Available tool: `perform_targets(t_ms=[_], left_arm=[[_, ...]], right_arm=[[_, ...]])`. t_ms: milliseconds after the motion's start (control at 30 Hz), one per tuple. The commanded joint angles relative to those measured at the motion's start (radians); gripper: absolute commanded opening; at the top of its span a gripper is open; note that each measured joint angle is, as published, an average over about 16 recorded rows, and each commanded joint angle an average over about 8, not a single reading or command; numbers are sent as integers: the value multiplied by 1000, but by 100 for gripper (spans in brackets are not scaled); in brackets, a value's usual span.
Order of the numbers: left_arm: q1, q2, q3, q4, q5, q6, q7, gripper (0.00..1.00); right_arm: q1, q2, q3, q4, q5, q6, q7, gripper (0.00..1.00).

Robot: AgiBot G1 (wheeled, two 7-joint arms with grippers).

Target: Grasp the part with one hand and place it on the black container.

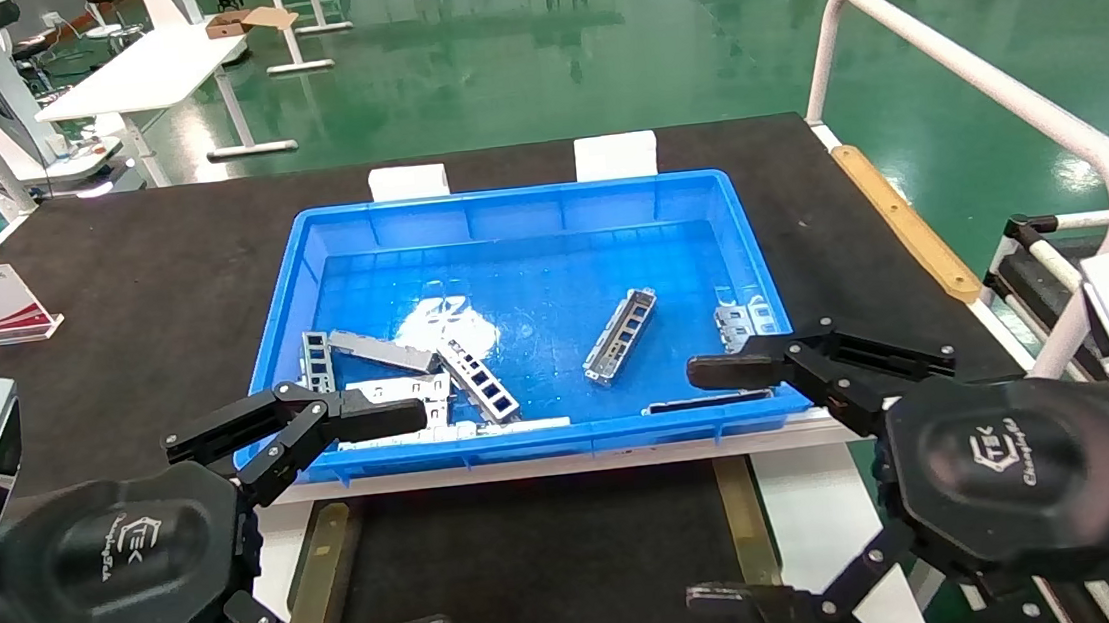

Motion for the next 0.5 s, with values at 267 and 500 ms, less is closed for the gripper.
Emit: perform_targets(t_ms=[267, 500], left_arm=[[0, 0, 0, 0, 0, 0, 0, 100], [0, 0, 0, 0, 0, 0, 0, 100]], right_arm=[[0, 0, 0, 0, 0, 0, 0, 100], [0, 0, 0, 0, 0, 0, 0, 100]])
